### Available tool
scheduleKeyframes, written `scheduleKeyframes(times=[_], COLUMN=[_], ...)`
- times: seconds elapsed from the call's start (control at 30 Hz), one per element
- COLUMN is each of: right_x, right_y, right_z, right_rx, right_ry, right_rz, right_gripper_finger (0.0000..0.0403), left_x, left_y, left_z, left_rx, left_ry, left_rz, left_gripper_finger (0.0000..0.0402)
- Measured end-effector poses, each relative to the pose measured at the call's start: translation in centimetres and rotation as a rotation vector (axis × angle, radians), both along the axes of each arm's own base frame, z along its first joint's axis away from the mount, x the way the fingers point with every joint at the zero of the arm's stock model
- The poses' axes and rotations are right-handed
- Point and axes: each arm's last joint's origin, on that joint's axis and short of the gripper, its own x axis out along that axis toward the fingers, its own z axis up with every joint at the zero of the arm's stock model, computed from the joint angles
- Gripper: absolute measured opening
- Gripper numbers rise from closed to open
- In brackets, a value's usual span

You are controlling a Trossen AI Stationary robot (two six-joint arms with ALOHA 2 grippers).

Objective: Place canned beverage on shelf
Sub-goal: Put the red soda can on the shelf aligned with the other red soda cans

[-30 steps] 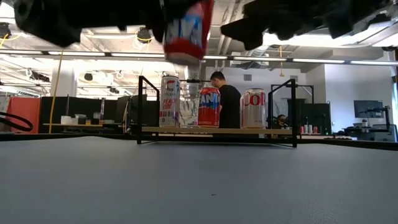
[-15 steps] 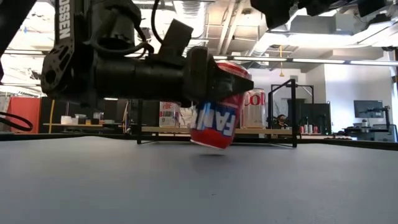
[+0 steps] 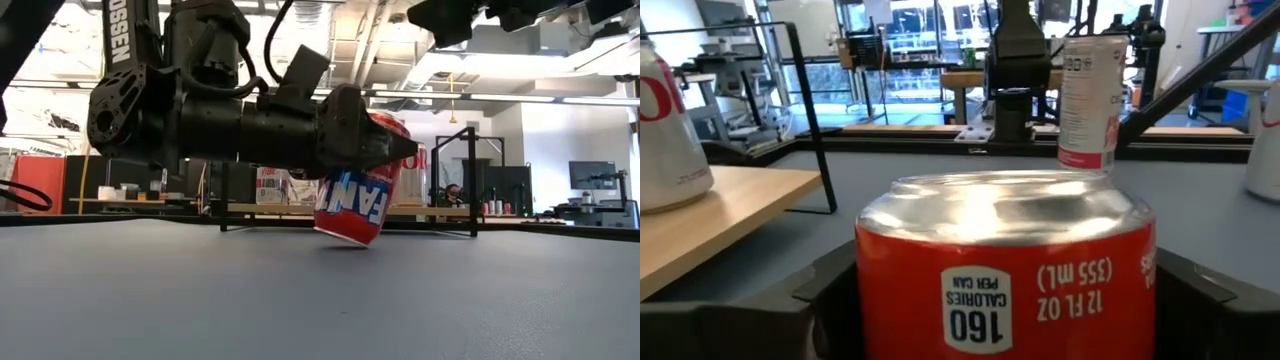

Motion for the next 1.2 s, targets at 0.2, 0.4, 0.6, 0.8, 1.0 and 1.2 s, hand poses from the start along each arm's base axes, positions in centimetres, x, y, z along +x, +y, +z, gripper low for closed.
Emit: scheduleKeyframes(times=[0.2,0.4,0.6,0.8,1.0,1.2], right_x=[-0.1,-0.2,-0.2,-0.2,-0.2,-0.2], right_y=[-0.2,-0.4,-0.4,-0.4,-0.4,-0.4], right_z=[-0.5,-0.8,-0.8,-0.8,-0.8,-0.9], right_rx=[-0.028,-0.060,-0.060,-0.061,-0.062,-0.066], right_ry=[0.042,0.068,0.067,0.071,0.071,0.080], right_rz=[-0.038,-0.093,-0.093,-0.093,-0.093,-0.092], right_gripper_finger=[0.0290,0.0290,0.0290,0.0290,0.0290,0.0290], left_x=[-0.1,-0.4,-0.8,-1.6,-2.2,-3.0], left_y=[-0.4,-1.4,-2.2,-1.5,-0.7,-0.1], left_z=[0.0,0.7,4.2,7.3,9.8,10.5], left_rx=[0.045,0.109,0.149,0.064,0.019,-0.016], left_ry=[0.009,0.004,0.008,0.196,0.174,0.250], left_rz=[-0.008,-0.007,0.027,0.064,0.014,0.059], left_gripper_finger=[0.0311,0.0312,0.0312,0.0311,0.0311,0.0259])
